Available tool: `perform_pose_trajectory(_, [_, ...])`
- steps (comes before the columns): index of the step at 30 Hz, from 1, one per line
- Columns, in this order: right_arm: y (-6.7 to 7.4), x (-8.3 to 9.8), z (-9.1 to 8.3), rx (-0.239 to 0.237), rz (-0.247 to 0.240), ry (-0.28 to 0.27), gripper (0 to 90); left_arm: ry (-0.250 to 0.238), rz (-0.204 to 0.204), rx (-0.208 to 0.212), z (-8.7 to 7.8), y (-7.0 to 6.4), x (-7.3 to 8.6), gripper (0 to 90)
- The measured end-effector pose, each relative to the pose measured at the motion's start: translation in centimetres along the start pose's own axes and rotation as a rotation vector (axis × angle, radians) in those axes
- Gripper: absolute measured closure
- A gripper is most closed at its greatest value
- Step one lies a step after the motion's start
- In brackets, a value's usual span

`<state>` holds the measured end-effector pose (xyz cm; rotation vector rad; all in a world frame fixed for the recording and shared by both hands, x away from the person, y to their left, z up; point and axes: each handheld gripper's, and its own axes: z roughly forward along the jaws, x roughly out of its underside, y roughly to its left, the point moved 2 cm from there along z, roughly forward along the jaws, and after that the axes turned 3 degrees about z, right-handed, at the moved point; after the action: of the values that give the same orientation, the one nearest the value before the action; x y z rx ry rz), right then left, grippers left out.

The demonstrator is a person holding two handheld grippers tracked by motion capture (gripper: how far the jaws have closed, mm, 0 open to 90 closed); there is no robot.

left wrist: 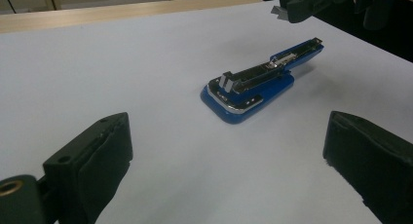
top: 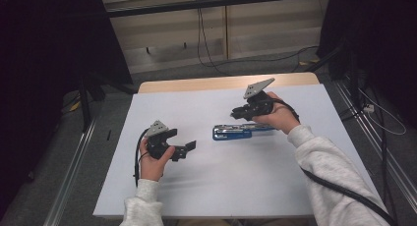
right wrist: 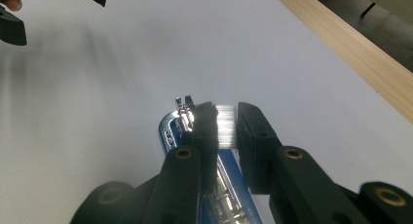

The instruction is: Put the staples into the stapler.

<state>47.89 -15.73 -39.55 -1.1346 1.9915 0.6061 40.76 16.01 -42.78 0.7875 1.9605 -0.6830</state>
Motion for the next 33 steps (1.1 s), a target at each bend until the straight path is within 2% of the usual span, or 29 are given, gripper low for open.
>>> perform_pose_trajectory(14, [0.3, -0.2, 1.0, -0.04, -0.037, 0.005, 79.3, -0.005, -0.007, -0.004, -0.3, 0.1, 0.1, 4.1])
perform_pose_trajectory(33, [0.4, -0.1, 2.0, -0.077, -0.049, 0.014, 79.3, -0.001, -0.008, -0.015, -0.7, 0.3, 0.4, 4.1])
